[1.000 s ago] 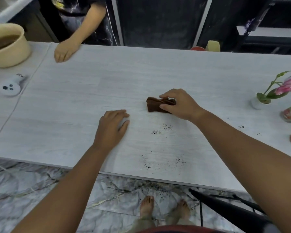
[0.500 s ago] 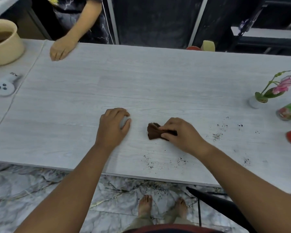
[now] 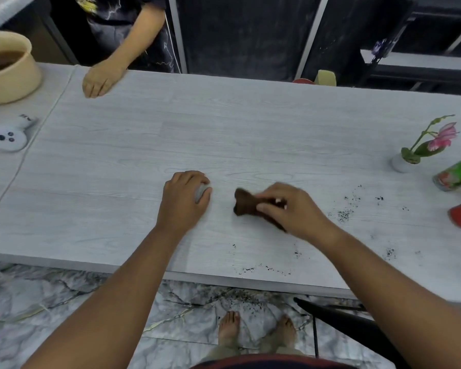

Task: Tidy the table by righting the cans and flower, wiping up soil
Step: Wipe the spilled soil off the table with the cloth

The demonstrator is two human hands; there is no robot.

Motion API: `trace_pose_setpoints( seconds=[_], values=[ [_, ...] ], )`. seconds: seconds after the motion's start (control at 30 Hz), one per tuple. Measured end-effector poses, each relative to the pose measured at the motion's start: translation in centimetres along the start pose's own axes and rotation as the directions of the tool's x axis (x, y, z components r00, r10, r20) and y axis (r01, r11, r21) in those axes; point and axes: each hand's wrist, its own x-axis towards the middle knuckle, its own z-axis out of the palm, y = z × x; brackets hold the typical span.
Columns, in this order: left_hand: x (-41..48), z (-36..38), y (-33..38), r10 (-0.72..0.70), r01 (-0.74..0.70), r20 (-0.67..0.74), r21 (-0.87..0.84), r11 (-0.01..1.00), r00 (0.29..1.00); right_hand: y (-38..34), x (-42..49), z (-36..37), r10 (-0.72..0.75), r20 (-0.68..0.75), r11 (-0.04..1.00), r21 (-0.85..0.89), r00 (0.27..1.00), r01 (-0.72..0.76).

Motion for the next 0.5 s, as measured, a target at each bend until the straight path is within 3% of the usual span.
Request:
trace_pose_setpoints(
  seconds=[0.1,0.23,0.37,0.5],
  values=[
    [-0.1,-0.7,0.1,-0.026,0.027,0.018,-0.043,0.999,0.999,-0.2,5.2,-0.9,0.012,-0.076,0.998,-0.067,0.997,-0.017],
    [-1.5,-2.2,-1.3,0.011,-0.013,0.028,0.079,0.997,1.0,0.5,8.5,0.2,0.019,-0.057,0.983,-0.182,0.998,-0.029],
    [-3.2,-3.0,-2.6,-0.019,0.018,0.021,0.049,0.999,1.0,0.9,6.7,2.0,-0.033,-0.025,0.965,-0.26,0.999,0.026],
    [-2.6,-3.0,-2.4,-0.038,0.038,0.002,0.061,0.997,0.999,0.5,0.7,3.8,-0.173,0.063,0.941,-0.285,0.983,0.184]
  ],
)
